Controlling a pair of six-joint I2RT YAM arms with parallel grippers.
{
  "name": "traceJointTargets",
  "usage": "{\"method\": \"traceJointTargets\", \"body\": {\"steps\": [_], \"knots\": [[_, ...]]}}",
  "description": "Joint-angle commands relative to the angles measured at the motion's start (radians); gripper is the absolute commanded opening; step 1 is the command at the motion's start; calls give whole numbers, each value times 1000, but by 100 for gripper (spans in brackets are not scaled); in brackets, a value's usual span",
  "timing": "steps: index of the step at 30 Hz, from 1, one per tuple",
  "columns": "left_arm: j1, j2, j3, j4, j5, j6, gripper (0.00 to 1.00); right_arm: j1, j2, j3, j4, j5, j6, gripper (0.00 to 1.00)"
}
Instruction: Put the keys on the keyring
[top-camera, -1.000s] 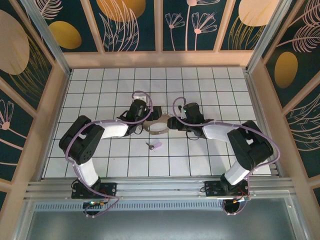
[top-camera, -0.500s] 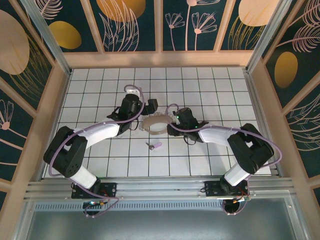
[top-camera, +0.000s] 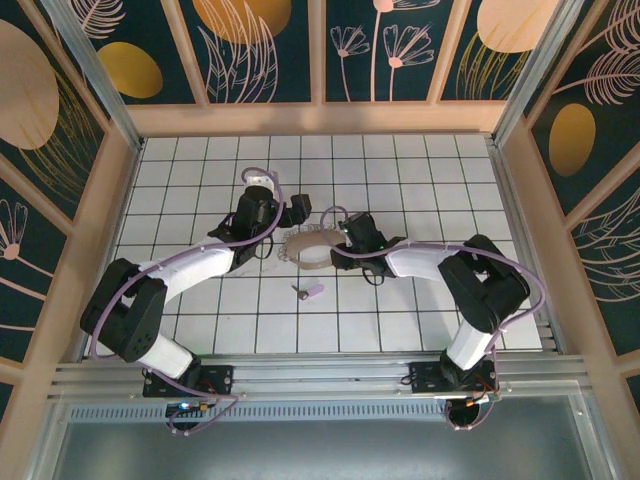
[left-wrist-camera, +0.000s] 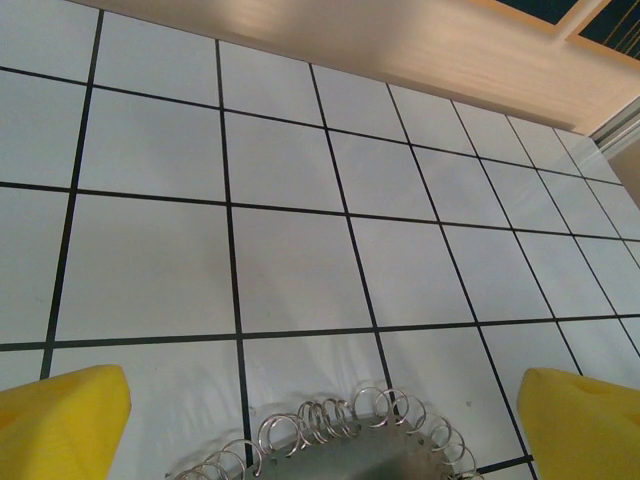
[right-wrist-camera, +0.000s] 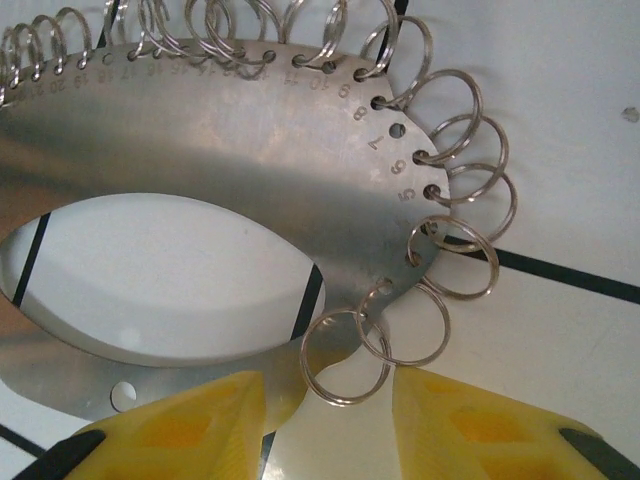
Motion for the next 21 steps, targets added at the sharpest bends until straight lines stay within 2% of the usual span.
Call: {"method": "traceJointTargets", "body": {"steps": [1, 8, 12, 21], "knots": [[6, -17, -14, -5, -4, 10, 99, 8, 27, 39, -25, 41, -27, 39], [6, -17, -13, 2, 6, 9, 99, 7, 59, 63, -42, 78, -40, 38], [6, -15, -13, 7, 10, 5, 99, 8, 60, 69, -42, 106, -41, 33], [6, -6, -13, 14, 19, -1, 99, 7, 73, 108, -54, 126, -61, 34]]}}
